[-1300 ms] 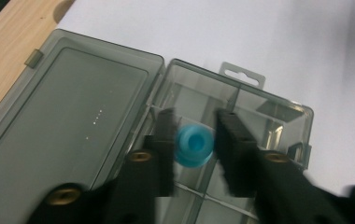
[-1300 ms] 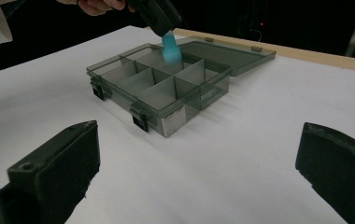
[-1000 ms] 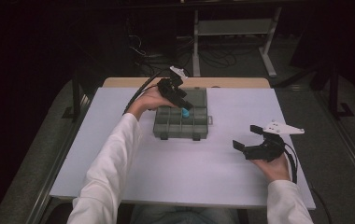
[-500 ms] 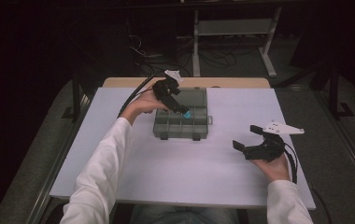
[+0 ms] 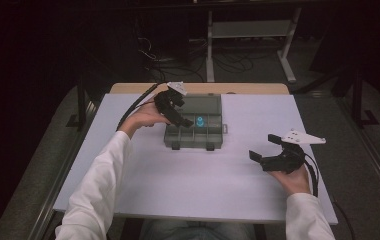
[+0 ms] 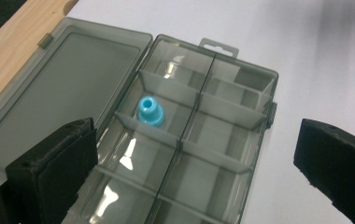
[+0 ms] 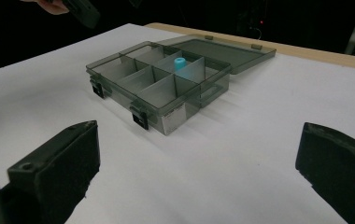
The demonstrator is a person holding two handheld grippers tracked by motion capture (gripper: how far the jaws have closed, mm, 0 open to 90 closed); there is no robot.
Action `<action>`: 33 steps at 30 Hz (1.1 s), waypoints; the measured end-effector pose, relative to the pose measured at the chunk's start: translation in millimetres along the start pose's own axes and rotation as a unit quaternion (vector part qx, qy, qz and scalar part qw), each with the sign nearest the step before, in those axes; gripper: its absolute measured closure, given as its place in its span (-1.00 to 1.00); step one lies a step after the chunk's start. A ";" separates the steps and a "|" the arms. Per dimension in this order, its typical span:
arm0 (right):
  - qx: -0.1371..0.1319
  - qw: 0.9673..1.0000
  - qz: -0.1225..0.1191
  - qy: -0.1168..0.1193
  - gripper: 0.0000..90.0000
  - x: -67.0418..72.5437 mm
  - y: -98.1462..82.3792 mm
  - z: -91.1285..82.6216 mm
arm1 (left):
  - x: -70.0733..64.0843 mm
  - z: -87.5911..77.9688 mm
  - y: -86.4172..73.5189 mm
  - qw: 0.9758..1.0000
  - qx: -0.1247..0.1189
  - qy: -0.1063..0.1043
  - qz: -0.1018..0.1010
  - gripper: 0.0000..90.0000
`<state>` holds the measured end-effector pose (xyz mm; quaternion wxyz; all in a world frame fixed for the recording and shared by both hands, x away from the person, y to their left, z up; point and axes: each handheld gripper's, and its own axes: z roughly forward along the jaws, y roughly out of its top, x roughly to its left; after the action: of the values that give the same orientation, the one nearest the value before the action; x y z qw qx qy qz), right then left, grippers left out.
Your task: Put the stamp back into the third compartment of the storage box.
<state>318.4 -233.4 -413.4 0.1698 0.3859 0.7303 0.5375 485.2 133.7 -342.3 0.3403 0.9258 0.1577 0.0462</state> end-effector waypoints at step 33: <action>0.006 1.000 0.002 -0.004 -1.00 -0.3 -0.4 1.4 | -20.5 -49.0 -57.1 0.998 -0.021 0.051 -0.005 -1.00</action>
<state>319.4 -232.8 -414.4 0.1693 0.3900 0.7323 0.5320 441.5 198.3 -341.2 0.3513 0.9142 0.1786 0.0946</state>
